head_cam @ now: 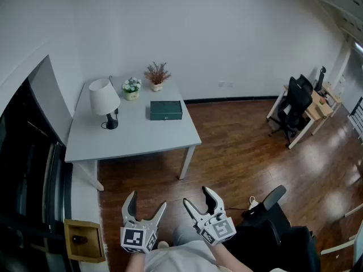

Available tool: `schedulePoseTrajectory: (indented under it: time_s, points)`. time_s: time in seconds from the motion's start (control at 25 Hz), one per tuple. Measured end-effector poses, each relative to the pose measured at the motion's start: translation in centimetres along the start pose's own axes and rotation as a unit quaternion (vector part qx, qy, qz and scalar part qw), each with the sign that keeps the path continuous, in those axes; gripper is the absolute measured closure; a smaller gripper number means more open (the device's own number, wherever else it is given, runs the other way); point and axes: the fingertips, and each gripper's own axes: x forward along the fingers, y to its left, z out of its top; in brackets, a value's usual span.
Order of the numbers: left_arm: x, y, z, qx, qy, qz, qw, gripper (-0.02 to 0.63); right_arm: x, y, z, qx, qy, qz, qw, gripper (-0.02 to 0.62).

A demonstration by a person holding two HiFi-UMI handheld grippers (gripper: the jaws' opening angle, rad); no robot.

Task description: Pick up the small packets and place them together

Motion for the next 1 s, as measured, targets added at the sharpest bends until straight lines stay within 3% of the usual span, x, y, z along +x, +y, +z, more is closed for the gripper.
schedulePoseTrajectory:
  time_s: [0.28, 0.48, 0.76, 1.0]
  points:
    - [2.7, 2.5, -1.2, -0.017, 0.007, 0.003, 0.9998, 0.192, 3.5, -2.5, -1.4, 0.022, 0.002, -0.008, 1.0, 0.272]
    - [8.4, 6.2, -0.4, -0.008, -0.005, 0.027, 0.9996, 0.192, 9.3, -6.2, -1.5, 0.026, -0.013, 0.003, 1.0, 0.273]
    - [18.6, 7.7, 1.1, 0.012, -0.005, 0.033, 0.9994, 0.192, 18.1, -15.5, -0.2, 0.039, -0.03, 0.01, 0.999, 0.273]
    - [24.3, 8.8, 1.9, 0.022, 0.0, 0.046, 0.9987, 0.192, 22.6, -18.1, -1.3, 0.069, -0.007, 0.06, 0.996, 0.307]
